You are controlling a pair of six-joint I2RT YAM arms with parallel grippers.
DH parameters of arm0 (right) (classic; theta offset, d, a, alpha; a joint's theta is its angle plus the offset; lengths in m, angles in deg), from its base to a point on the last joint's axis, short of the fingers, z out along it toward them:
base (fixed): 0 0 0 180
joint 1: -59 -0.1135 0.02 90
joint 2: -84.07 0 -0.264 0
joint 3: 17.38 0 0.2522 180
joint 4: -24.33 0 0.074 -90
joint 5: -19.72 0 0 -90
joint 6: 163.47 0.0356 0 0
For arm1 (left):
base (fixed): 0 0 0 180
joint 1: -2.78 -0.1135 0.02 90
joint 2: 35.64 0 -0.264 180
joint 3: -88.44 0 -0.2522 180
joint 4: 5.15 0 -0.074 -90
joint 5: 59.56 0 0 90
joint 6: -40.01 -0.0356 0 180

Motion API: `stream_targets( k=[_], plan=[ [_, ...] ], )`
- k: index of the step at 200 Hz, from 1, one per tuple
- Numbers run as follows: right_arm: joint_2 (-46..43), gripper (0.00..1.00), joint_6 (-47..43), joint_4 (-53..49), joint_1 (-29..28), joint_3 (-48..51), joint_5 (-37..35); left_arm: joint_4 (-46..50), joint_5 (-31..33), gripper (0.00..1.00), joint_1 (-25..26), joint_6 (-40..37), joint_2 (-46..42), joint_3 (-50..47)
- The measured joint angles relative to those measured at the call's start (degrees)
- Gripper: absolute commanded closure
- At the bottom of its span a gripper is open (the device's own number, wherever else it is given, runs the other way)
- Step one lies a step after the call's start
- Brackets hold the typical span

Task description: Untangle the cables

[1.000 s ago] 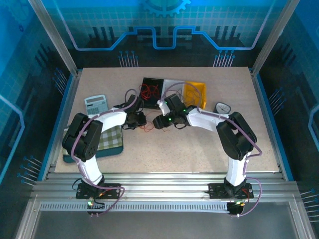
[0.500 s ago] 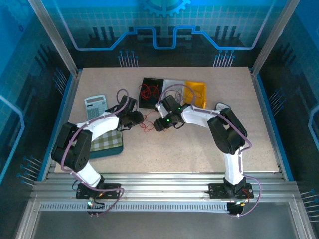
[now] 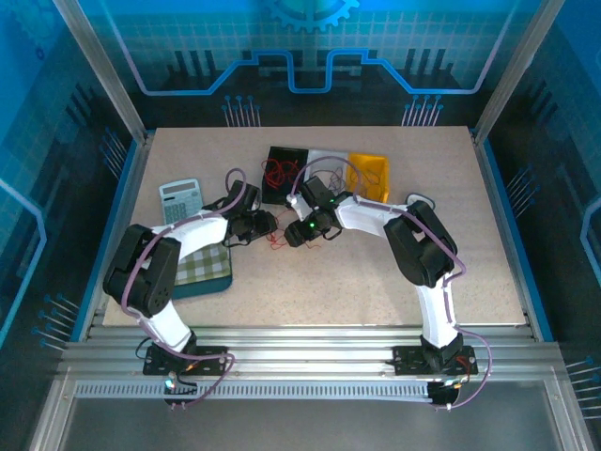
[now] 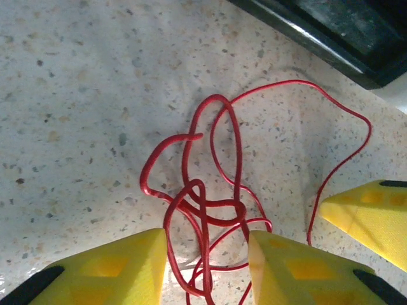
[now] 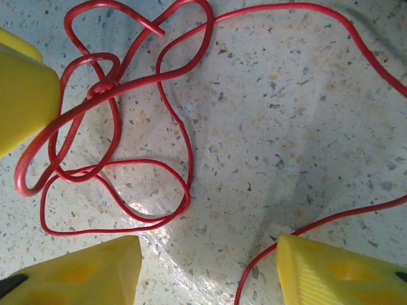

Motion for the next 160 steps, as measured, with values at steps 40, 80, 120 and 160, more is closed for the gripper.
stream_targets(
  k=[40, 80, 120, 160],
  plan=[
    [0.0, 0.42, 0.11, 0.09, 0.11, 0.17, 0.02, 1.62, -0.24, 0.61, 1.31, -1.97, 2.12, 3.39],
    [0.0, 0.42, 0.7, 0.63, 0.46, 0.81, 0.07, 5.57, 2.16, 0.72, 3.54, -3.67, 5.03, 7.08],
    [-0.55, 0.43, 1.55, 2.25, 0.79, 2.23, 0.35, 9.6, 6.67, 1.0, 4.85, -4.74, 7.06, 9.53],
    [-1.03, 0.43, 2.64, 4.0, 1.49, 3.56, 1.57, 12.37, 13.99, 1.0, 5.9, -4.39, 5.64, 10.64]
  ],
)
